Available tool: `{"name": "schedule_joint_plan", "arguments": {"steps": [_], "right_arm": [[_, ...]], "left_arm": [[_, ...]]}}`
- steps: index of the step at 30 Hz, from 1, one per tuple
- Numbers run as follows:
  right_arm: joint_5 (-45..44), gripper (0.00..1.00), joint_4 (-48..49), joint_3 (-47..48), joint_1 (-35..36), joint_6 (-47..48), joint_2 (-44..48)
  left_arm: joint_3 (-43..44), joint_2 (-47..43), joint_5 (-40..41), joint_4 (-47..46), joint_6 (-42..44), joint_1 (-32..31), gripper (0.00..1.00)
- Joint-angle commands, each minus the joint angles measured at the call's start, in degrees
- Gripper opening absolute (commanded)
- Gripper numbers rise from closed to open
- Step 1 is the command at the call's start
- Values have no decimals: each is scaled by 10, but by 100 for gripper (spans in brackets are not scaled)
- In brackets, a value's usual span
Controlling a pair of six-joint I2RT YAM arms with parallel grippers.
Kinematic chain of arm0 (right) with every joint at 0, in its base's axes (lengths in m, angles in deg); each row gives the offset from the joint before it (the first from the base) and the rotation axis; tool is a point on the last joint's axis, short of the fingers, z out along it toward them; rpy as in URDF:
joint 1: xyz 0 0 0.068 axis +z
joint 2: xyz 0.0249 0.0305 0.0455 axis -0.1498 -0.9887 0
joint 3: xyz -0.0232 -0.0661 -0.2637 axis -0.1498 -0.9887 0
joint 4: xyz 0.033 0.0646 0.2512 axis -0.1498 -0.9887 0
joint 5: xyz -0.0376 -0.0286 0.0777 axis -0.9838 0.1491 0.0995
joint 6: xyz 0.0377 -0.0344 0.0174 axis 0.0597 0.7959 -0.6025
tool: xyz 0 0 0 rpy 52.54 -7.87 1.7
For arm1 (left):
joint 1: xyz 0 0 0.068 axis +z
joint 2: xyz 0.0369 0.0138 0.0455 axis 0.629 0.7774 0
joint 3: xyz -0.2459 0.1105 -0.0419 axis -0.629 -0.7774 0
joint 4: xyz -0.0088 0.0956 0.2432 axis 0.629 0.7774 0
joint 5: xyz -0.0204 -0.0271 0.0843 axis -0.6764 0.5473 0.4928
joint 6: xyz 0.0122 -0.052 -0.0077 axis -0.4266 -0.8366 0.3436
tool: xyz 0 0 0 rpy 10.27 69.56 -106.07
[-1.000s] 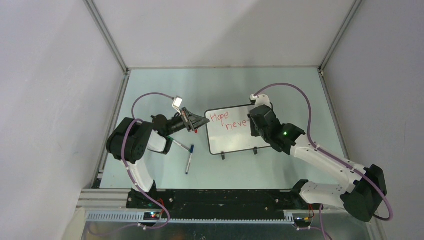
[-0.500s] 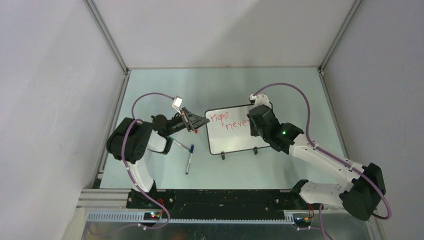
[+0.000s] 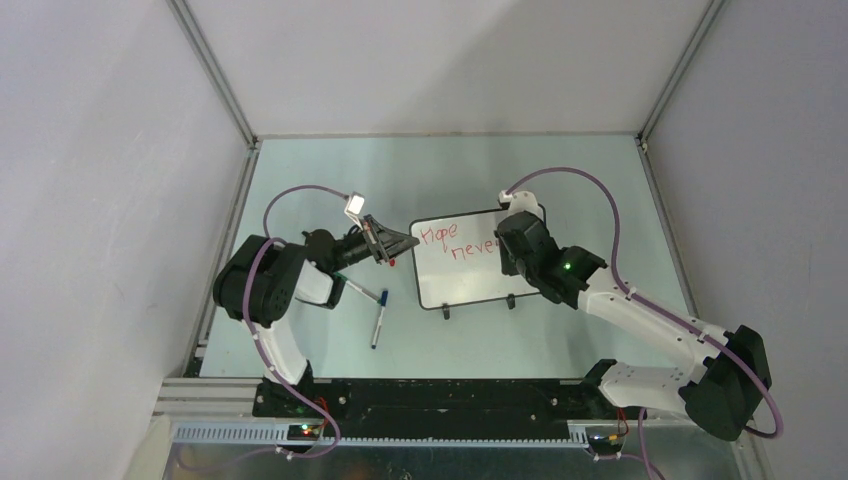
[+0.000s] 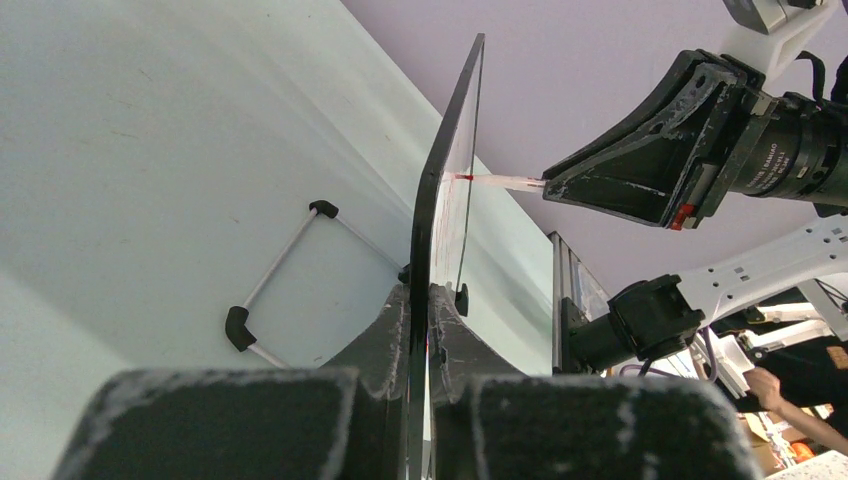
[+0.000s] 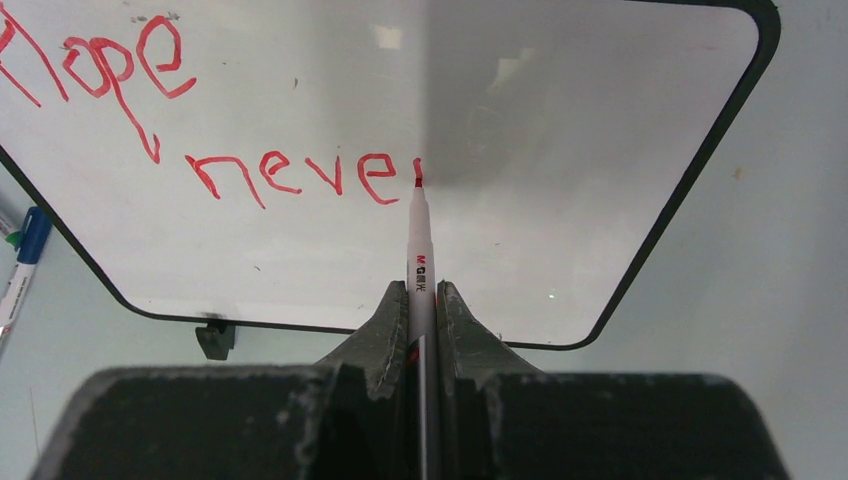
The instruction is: Write a sentence on the whiteboard
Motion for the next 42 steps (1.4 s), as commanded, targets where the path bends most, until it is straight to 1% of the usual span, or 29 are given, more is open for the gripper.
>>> {"name": "schedule_joint_plan", "arguments": {"steps": [1,16,25,42], "right_arm": [[-10,0,-11,-1,6,-11,7],[-16,0,-21,-9,18,-16,10],[-15,0,-2,-9,15,-7,9],[-9,0,5,19,2,9,-5]], "left_arm": [[-3,-8,-15,-14,18,-9,0],[-6,-9,-14,-14,18,-9,0],[-6,-8,-15,-14,18,-9,0],[-4,-8,-15,-14,19,-9,0]]}}
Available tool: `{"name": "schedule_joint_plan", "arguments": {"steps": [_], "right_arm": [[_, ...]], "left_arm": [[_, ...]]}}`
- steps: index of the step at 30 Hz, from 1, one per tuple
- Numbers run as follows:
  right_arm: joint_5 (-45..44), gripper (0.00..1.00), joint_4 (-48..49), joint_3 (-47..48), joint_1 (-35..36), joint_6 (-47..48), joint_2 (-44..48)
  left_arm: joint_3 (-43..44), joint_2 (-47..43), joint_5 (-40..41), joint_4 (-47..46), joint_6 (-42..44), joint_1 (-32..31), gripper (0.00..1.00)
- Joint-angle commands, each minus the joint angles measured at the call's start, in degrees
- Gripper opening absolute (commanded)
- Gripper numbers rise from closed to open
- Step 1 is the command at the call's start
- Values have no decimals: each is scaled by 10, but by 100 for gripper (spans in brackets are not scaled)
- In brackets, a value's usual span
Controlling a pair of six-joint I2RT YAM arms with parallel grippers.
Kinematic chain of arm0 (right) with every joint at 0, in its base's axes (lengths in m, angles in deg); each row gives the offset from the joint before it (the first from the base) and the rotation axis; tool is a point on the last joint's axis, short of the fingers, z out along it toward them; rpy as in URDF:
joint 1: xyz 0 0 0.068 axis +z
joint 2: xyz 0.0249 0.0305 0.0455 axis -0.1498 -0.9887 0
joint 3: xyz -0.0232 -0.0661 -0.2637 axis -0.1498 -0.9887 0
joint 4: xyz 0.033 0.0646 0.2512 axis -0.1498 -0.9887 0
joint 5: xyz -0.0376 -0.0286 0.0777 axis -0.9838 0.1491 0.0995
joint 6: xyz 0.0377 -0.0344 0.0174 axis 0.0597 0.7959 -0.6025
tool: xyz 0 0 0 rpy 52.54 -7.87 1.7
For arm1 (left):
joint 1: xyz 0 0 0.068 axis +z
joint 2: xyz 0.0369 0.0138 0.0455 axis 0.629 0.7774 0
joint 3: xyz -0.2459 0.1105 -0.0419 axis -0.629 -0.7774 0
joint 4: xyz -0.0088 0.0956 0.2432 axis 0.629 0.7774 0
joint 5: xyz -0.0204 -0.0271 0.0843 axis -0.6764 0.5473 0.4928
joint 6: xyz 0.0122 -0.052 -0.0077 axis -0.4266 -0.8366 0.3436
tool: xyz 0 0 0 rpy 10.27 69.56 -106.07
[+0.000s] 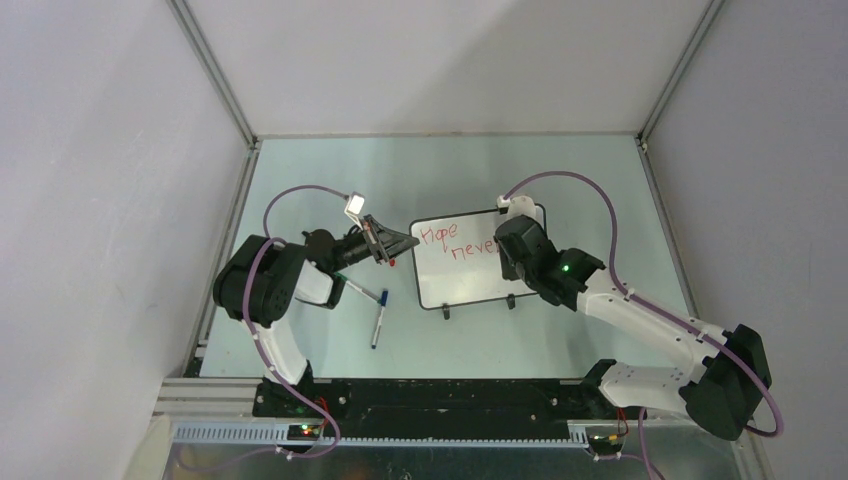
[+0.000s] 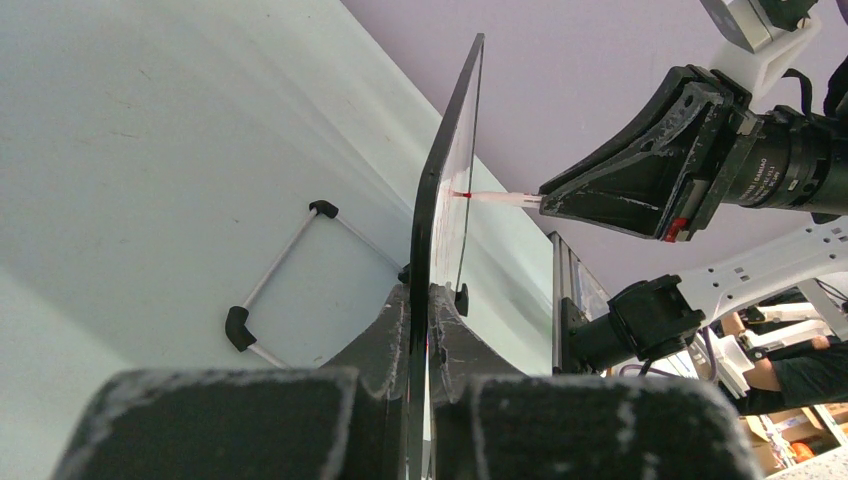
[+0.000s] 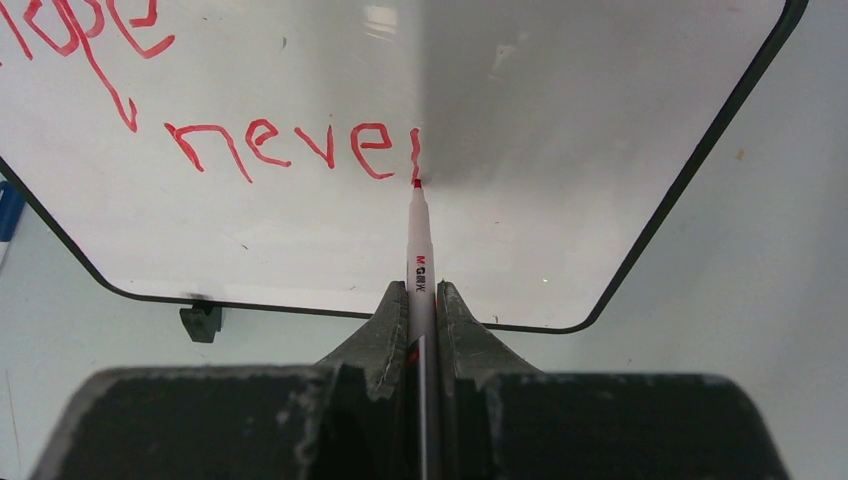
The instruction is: Write a sentence on the whiteboard
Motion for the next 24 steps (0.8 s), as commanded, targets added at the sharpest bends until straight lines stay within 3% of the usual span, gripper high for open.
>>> {"name": "schedule_joint_plan", "arguments": {"steps": [1,24], "right_arm": [[-7,0,25,27,-7,11,-5],[-8,0,28,45,-11,18,-14]], "left_arm": [[-4,-8,-14,-14,18,-9,0],[-4,-7,-15,-14,18,-9,0]]}}
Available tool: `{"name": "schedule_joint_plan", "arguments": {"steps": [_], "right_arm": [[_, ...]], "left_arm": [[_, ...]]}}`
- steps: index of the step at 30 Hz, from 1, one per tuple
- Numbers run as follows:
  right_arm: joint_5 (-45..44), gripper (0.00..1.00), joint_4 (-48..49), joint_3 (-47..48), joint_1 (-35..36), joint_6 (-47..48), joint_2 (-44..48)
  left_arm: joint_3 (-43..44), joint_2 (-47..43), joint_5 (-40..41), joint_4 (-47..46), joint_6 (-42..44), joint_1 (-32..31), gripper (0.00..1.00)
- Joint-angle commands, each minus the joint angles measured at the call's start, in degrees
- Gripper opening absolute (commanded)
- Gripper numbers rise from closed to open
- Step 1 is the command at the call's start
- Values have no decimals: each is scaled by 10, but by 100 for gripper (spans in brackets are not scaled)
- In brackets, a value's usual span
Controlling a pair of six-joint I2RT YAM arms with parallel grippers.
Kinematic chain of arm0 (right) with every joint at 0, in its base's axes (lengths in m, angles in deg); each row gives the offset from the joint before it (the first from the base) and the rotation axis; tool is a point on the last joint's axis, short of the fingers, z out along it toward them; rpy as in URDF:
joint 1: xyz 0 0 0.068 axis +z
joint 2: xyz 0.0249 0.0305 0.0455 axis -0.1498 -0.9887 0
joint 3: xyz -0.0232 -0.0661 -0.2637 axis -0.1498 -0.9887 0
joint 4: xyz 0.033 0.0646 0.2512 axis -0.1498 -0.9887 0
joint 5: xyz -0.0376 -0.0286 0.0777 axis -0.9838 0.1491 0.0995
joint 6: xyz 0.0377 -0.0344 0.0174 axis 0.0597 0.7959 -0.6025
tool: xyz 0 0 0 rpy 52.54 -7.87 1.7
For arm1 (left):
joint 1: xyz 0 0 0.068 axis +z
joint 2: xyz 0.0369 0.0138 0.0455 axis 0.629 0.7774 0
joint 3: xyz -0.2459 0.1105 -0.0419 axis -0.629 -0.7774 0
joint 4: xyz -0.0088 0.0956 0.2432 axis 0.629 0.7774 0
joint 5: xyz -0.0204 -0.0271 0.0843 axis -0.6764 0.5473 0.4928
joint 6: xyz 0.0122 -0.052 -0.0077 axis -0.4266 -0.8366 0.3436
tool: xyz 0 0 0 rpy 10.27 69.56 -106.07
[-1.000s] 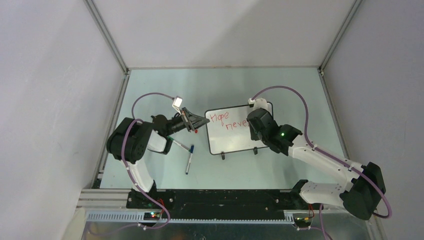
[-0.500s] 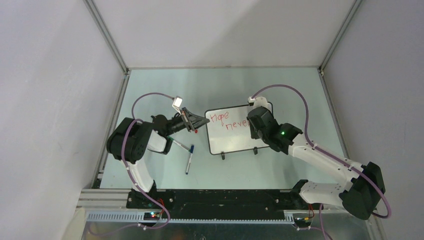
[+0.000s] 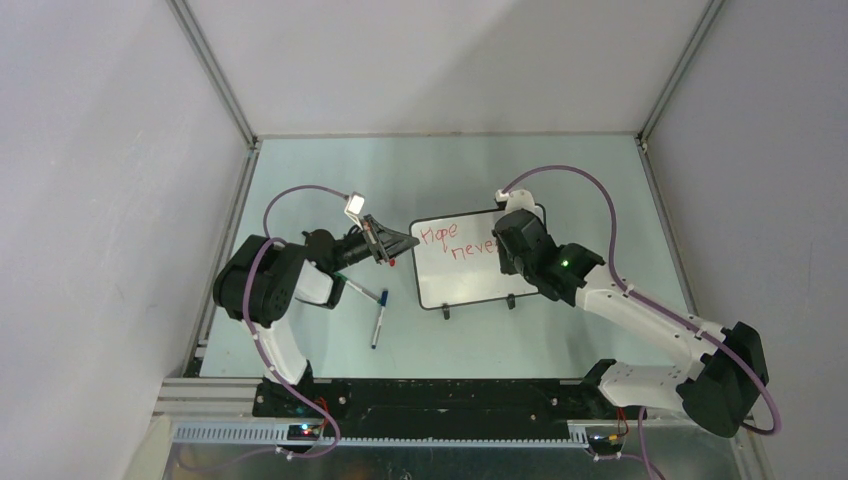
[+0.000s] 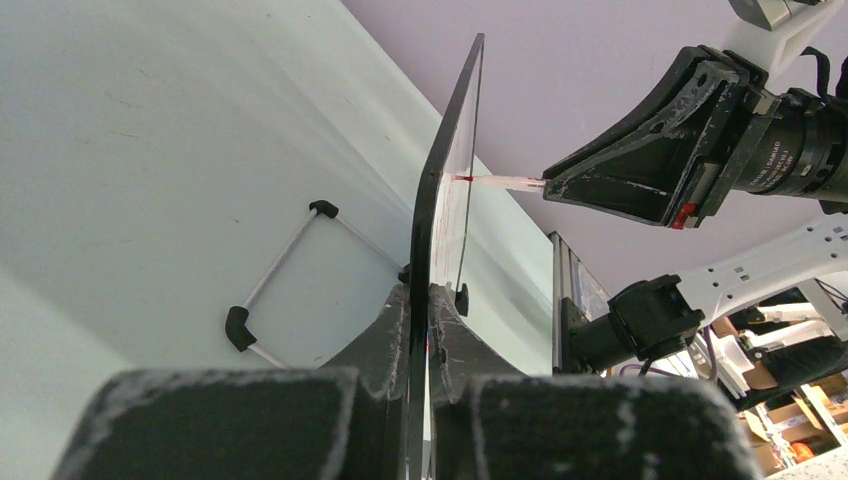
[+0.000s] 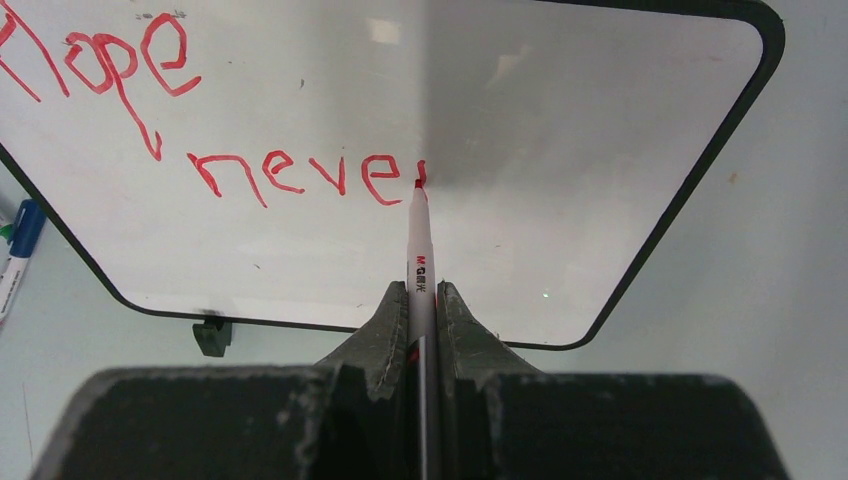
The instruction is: Write a sentence on the whiteboard
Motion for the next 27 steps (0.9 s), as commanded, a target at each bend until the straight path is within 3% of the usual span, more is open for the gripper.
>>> {"name": "schedule_joint_plan", "arguments": {"steps": [1,27], "right_arm": [[-11,0,24,24,-5,7,-2],[-34,0,8,26,-19,-1,13]], "left_arm": [[-4,-7,-15,-14,18,-9,0],[-4,-7,-15,-14,18,-9,0]]}}
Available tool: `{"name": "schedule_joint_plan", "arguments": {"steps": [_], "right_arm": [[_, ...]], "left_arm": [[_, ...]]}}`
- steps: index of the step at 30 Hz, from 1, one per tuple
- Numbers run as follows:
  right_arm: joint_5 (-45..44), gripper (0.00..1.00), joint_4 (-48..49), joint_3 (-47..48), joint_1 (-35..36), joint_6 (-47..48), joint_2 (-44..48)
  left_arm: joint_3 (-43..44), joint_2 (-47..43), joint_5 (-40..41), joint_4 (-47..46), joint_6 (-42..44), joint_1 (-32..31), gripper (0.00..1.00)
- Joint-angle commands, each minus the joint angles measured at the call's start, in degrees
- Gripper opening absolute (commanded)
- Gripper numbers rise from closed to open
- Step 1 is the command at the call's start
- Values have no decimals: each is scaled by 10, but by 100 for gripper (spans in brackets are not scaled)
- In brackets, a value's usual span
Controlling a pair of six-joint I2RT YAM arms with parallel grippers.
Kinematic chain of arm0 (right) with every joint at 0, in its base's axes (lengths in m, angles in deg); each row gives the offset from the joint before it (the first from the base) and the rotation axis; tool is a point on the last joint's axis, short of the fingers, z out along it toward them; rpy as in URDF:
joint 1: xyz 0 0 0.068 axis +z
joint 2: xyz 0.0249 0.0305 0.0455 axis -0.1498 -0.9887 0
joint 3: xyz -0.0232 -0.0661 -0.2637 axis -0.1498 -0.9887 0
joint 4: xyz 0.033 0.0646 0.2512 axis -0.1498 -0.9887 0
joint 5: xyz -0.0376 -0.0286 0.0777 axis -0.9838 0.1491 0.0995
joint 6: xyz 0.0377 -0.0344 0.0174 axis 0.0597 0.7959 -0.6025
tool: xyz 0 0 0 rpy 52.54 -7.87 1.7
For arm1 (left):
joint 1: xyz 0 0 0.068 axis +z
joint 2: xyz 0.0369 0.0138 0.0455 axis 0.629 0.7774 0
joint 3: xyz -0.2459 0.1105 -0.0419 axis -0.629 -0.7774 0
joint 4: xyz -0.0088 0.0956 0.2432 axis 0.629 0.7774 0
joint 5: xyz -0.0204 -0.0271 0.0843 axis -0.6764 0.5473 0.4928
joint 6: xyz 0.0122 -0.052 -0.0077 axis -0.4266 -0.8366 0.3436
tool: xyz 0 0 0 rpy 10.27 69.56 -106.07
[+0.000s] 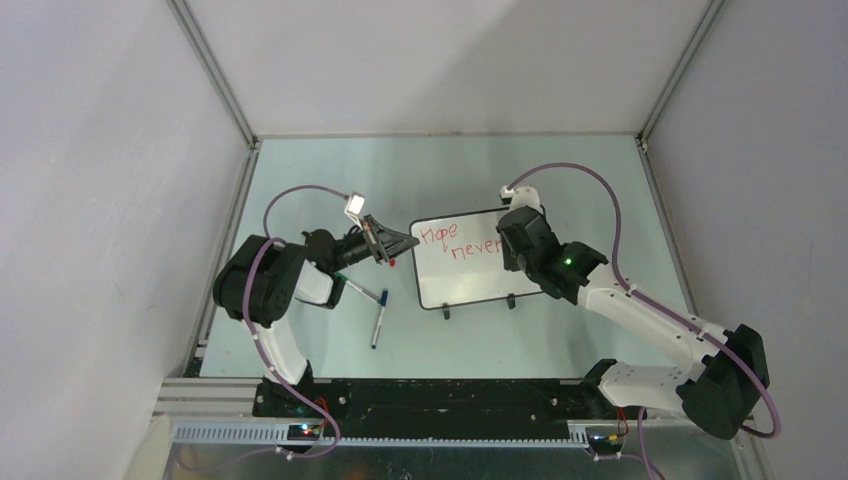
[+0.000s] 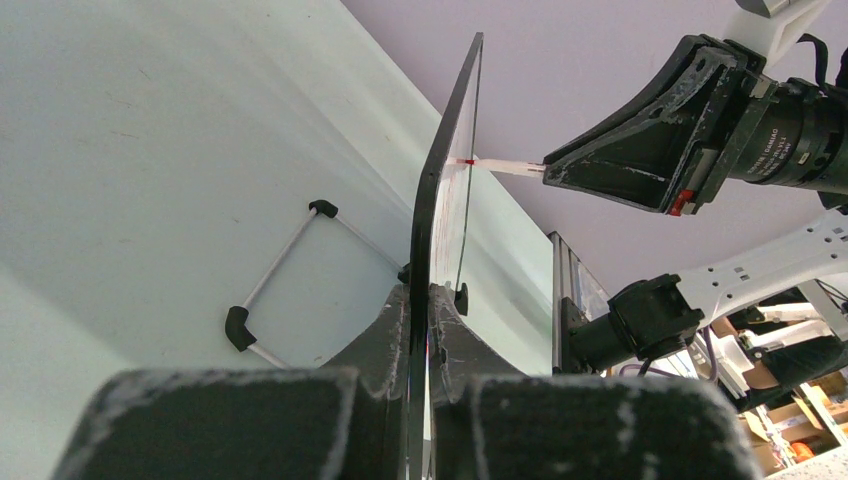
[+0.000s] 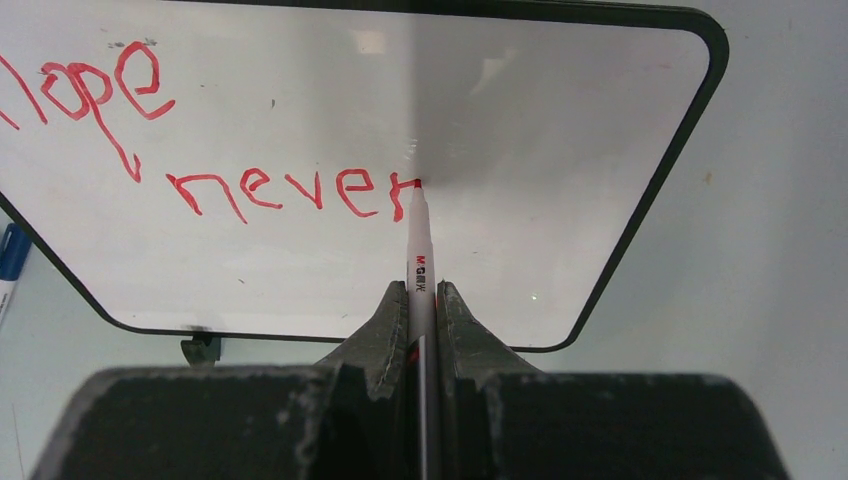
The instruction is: Write a sentence on the whiteboard
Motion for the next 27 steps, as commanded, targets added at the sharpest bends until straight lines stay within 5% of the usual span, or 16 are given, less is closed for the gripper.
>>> {"name": "schedule_joint_plan", "arguments": {"steps": [1,8,27], "right_arm": [[-20,0,9,22,-7,-2,11],[43,0,11,22,1,-6,67],[38,0,39,-50,32,-13,143]], "left_arm": [[-4,-6,-15,-14,18,-9,0],[-4,-6,-15,-14,17,-9,0],[-7,-7,-11,-14,18,-9,0]]}}
